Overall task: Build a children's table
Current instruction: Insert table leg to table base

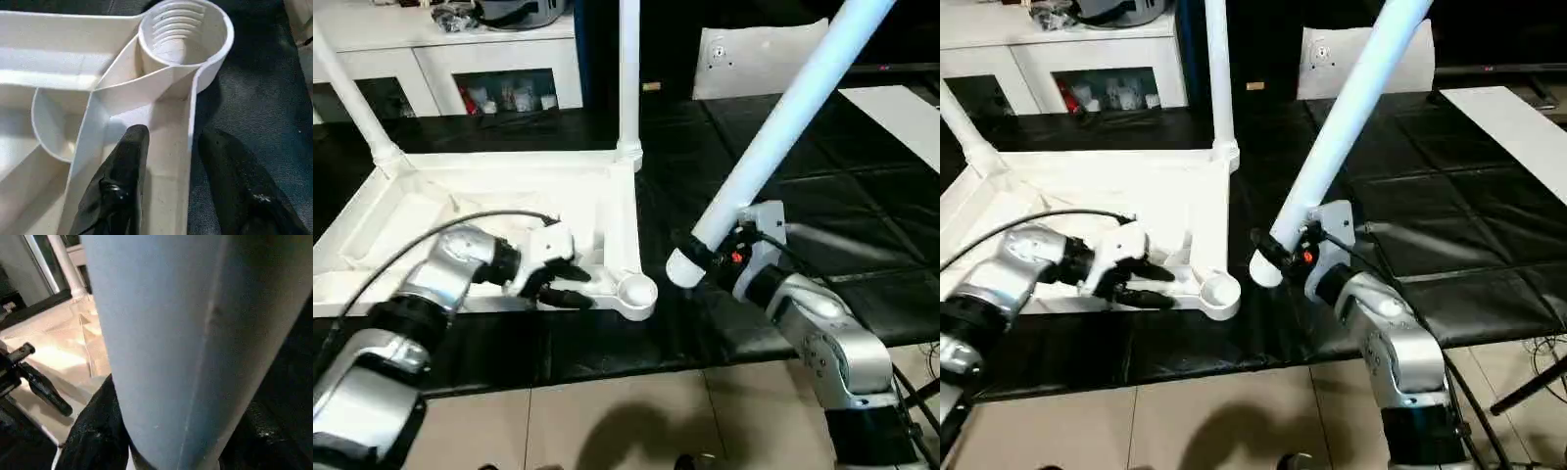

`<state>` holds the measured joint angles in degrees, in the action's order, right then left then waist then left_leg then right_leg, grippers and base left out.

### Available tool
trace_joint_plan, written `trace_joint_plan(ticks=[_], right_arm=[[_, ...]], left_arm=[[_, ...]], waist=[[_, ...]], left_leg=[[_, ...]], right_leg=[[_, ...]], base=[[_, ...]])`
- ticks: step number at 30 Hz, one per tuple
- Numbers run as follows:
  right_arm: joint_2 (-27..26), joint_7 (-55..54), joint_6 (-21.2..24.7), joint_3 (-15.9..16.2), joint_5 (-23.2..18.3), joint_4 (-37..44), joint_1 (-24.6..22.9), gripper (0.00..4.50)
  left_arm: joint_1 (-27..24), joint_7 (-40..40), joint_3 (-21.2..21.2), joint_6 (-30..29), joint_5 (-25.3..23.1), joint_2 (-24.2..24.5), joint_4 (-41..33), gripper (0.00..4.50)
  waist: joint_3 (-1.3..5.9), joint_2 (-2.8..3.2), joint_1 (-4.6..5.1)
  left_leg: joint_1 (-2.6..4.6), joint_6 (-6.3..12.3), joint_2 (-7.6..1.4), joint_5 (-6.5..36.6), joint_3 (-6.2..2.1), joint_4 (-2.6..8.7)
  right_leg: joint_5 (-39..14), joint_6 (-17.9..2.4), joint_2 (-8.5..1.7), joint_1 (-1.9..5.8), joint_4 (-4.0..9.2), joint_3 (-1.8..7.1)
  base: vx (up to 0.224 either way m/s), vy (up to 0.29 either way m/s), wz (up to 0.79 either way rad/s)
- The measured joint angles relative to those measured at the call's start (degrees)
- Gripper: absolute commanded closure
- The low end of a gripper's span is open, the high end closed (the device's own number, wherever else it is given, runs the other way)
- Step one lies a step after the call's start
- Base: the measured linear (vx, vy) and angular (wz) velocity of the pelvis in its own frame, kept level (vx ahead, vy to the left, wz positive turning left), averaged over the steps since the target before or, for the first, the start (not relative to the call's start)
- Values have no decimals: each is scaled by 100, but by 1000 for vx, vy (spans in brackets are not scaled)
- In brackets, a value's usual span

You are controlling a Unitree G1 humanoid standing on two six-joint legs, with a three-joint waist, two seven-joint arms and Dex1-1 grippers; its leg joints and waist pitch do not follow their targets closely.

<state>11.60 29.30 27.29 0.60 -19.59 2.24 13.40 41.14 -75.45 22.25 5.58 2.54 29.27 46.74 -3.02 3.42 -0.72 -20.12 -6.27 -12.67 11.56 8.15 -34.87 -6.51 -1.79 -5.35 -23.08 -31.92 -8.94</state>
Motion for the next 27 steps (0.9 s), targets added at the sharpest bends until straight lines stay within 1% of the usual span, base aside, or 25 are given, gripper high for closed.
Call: trace_joint_plan(ticks=[3, 5, 6, 10, 12, 16, 17, 18, 19, 21, 24, 27], right_arm=[[-1, 0, 0, 2, 0, 1, 1, 261], [-6, 0, 0, 2, 0, 1, 2, 261], [-8, 0, 0, 1, 0, 1, 2, 261], [-16, 1, 0, 5, -2, -1, 4, 261], [-16, 5, 0, 8, -3, -1, 4, 261], [-16, 24, 0, 58, -5, -1, 6, 261], [-15, 32, 0, 70, -5, -1, 6, 261], [-15, 41, 0, 82, -5, -1, 6, 261], [-15, 47, 0, 96, -6, 0, 6, 261], [-14, 73, 1, 111, -8, 10, 5, 261], [44, 125, 1, 119, -6, 55, 5, 261], [95, 199, 1, 187, -6, 179, 35, 261]], left_arm=[[-1, -76, -7, 172, 3, 0, 32, 297], [-1, -101, -7, 229, 2, 0, 70, 297], [-1, -108, -7, 242, -1, 0, 95, 324], [-1, -97, -18, 401, -75, -2, 285, 339], [-1, -76, -63, 453, -122, -6, 382, 368], [6, -35, -81, 567, -204, -8, 532, 381], [6, -29, -81, 581, -229, -8, 574, 399], [7, -16, -81, 602, -239, -8, 604, 399], [10, -1, -81, 620, -244, -9, 616, 411], [49, -37, -81, 685, -285, -32, 685, 420], [61, -82, -104, 642, -290, -87, 697, 445], [60, -108, -162, 346, -269, -195, 619, 450]], waist=[[0, 0, -10], [0, 0, -12], [0, 1, -15], [0, 1, -38], [0, 1, -52], [0, 2, -101], [0, 2, -102], [0, 2, -105], [0, 2, -114], [0, 4, -119], [0, 4, -116], [1, 5, -104]], left_leg=[[3, 0, 0, 0, 0, 0], [3, 0, -1, 0, 0, 0], [4, 0, -1, 0, 0, 0], [4, 0, 0, 0, 0, 0], [4, 0, -1, 0, 0, 1], [9, 0, 0, 0, 1, 1], [9, 0, 0, 0, 0, 1], [10, 0, -1, 0, 0, 1], [10, 0, -1, 0, 1, 1], [11, 0, 1, 0, 1, 1], [8, 1, 3, 1, 3, 5], [10, 1, 5, 1, 13, 17]], right_leg=[[0, 0, 0, 1, 0, 0], [0, 0, 0, 2, 0, 0], [0, 0, 0, 2, 0, 0], [0, 0, 0, 2, 0, 1], [0, 0, 0, 2, 0, 1], [0, 0, 0, 2, 0, 1], [0, 0, 0, 2, 0, 1], [0, 0, 0, 1, 0, 1], [0, 0, 0, 2, 0, 1], [0, 0, -1, 2, 2, 2], [0, 0, -3, 2, 6, 6], [0, 0, -3, 2, 7, 14]], base=[[0, 0, 0], [0, 0, 0], [0, 0, 0], [0, 0, 0], [0, 0, 0], [0, 0, 0], [0, 0, 0], [0, 0, 0], [0, 0, 0], [0, 0, 0], [0, 0, 0], [0, 0, 0]])
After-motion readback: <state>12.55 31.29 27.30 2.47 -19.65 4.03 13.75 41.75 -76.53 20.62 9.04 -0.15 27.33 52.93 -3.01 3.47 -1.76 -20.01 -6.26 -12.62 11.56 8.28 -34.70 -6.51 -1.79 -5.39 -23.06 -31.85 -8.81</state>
